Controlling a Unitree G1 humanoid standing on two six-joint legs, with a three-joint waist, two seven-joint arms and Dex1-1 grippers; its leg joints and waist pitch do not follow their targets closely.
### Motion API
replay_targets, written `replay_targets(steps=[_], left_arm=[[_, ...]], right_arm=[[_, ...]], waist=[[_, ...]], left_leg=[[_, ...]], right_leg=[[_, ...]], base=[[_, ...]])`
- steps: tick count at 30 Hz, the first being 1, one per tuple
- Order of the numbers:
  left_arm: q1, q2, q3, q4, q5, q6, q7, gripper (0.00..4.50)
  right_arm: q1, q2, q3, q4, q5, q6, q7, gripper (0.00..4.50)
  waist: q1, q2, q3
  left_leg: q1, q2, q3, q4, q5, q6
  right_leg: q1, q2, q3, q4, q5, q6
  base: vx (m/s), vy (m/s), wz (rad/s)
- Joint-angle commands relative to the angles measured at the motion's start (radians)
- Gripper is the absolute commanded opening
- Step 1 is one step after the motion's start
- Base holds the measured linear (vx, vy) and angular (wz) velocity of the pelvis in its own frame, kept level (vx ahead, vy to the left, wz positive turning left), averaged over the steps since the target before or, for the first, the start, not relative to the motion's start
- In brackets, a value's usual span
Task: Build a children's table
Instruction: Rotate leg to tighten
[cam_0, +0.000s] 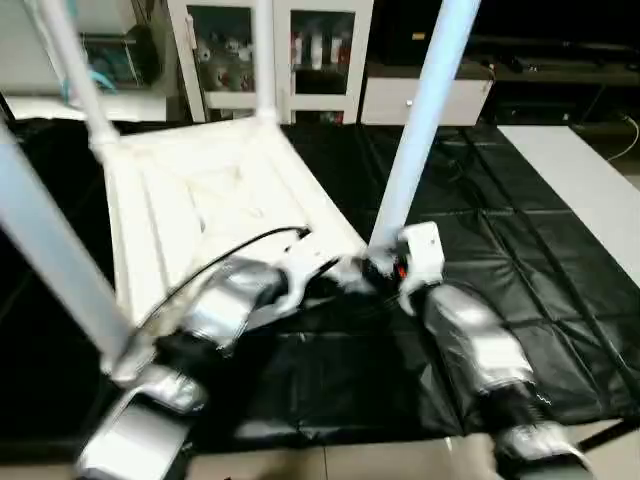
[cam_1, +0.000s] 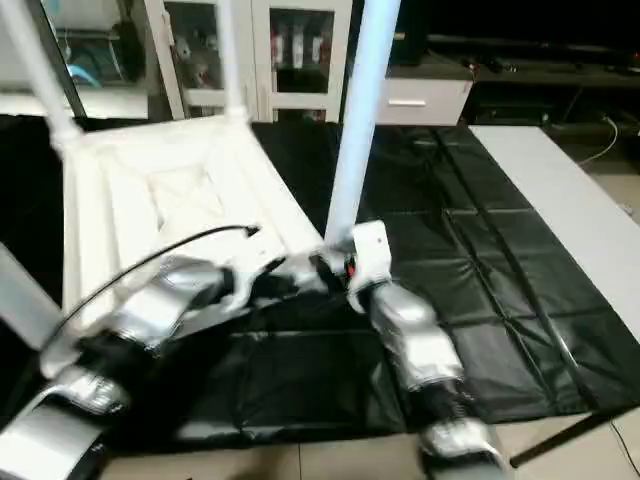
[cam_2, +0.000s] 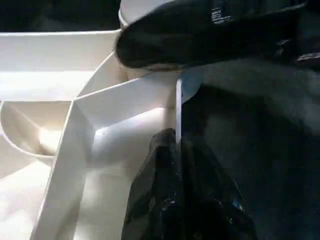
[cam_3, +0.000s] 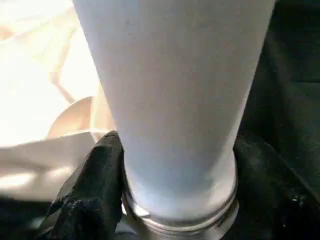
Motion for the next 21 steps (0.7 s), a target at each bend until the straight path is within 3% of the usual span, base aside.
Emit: replay_targets(steps=[1, 2, 4, 5, 7, 12, 14, 15, 16, 18, 21], left_arm=[[-0.010, -0.038, 0.000, 0.071, 0.003, -0.035, 0.063, 0.00], [-0.012, -0.040, 0.002, 0.075, 0.004, -0.036, 0.066, 0.00], [-0.017, -0.046, 0.006, 0.086, 0.007, -0.041, 0.074, 0.00], [-0.017, -0.046, 0.006, 0.086, 0.007, -0.041, 0.074, 0.00], [-0.014, -0.043, 0.002, 0.086, 0.008, -0.045, 0.067, 0.00], [0.007, -0.018, 0.008, 0.071, 0.002, -0.058, 0.047, 0.00], [0.022, -0.001, 0.005, 0.056, -0.010, -0.084, 0.009, 0.00], [0.027, 0.005, 0.004, 0.047, -0.014, -0.085, -0.002, 0.00], [0.033, 0.011, 0.004, 0.035, -0.017, -0.082, -0.014, 0.00], [0.053, 0.033, 0.000, 0.003, -0.023, -0.068, -0.044, 0.00], [0.085, 0.076, -0.021, -0.047, -0.027, -0.054, -0.115, 0.00]], right_arm=[[-0.037, 0.035, -0.004, 0.066, -0.058, 0.015, -0.167, 2.69], [-0.039, 0.039, -0.004, 0.069, -0.065, 0.016, -0.186, 2.69], [-0.046, 0.055, -0.002, 0.078, -0.086, 0.021, -0.242, 2.69], [-0.046, 0.055, -0.002, 0.078, -0.086, 0.021, -0.242, 2.68], [-0.051, 0.087, 0.020, 0.075, -0.109, -0.023, -0.260, 2.68], [-0.064, 0.068, 0.011, 0.051, -0.090, -0.095, -0.178, 2.68], [-0.044, 0.042, 0.018, -0.013, -0.062, -0.047, -0.101, 2.68], [-0.033, 0.033, 0.021, -0.038, -0.055, -0.035, -0.081, 3.38], [-0.019, 0.021, 0.024, -0.066, -0.047, -0.026, -0.056, 3.38], [0.022, -0.016, 0.034, -0.140, -0.035, 0.003, -0.006, 3.40], [0.076, -0.099, 0.048, -0.239, 0.022, 0.086, 0.140, 3.80]], waist=[[0.000, 0.004, -0.051], [-0.004, 0.010, -0.052], [-0.001, 0.009, -0.054], [-0.002, 0.013, -0.053], [0.000, 0.000, -0.053], [-0.001, 0.000, -0.049], [-0.002, -0.014, -0.051], [0.005, -0.008, -0.053], [0.005, -0.006, -0.053], [0.011, -0.008, -0.057], [0.016, -0.017, -0.053]], left_leg=[[0.002, 0.007, -0.003, -0.082, -0.297, -0.028], [0.003, 0.005, -0.001, -0.082, -0.284, -0.038], [0.001, 0.004, -0.001, -0.080, -0.268, -0.035], [0.002, 0.005, -0.001, -0.080, -0.270, -0.029], [0.001, 0.005, 0.001, -0.081, -0.273, -0.018], [-0.001, 0.008, -0.001, -0.084, -0.304, -0.009], [-0.006, 0.008, 0.002, -0.082, -0.271, 0.009], [-0.006, 0.009, 0.001, -0.080, -0.243, 0.019], [-0.006, 0.011, 0.002, -0.080, -0.227, 0.023], [-0.011, 0.011, 0.003, -0.073, -0.135, 0.046], [-0.010, 0.011, 0.006, -0.073, -0.130, 0.071]], right_leg=[[0.034, -0.034, 0.026, -0.089, -0.319, -0.158], [0.034, -0.029, 0.027, -0.086, -0.283, -0.164], [0.039, -0.030, 0.027, -0.081, -0.246, -0.169], [0.039, -0.030, 0.027, -0.081, -0.236, -0.170], [0.038, -0.031, 0.026, -0.082, -0.252, -0.168], [0.036, -0.035, 0.027, -0.087, -0.313, -0.151], [0.041, -0.033, 0.027, -0.084, -0.274, -0.154], [0.044, -0.036, 0.027, -0.081, -0.257, -0.155], [0.043, -0.036, 0.028, -0.079, -0.234, -0.160], [0.050, -0.033, 0.028, -0.063, -0.095, -0.185], [0.052, -0.034, 0.027, -0.062, -0.093, -0.202]], base=[[0.000, 0.000, 0.00], [0.000, 0.000, 0.00], [0.000, 0.000, 0.00], [0.000, 0.000, 0.00], [0.000, 0.000, 0.00], [0.000, 0.000, 0.00], [0.000, 0.000, 0.00], [0.000, 0.000, 0.00], [0.000, 0.000, 0.00], [0.000, 0.000, 0.00], [0.000, 0.000, 0.00]])
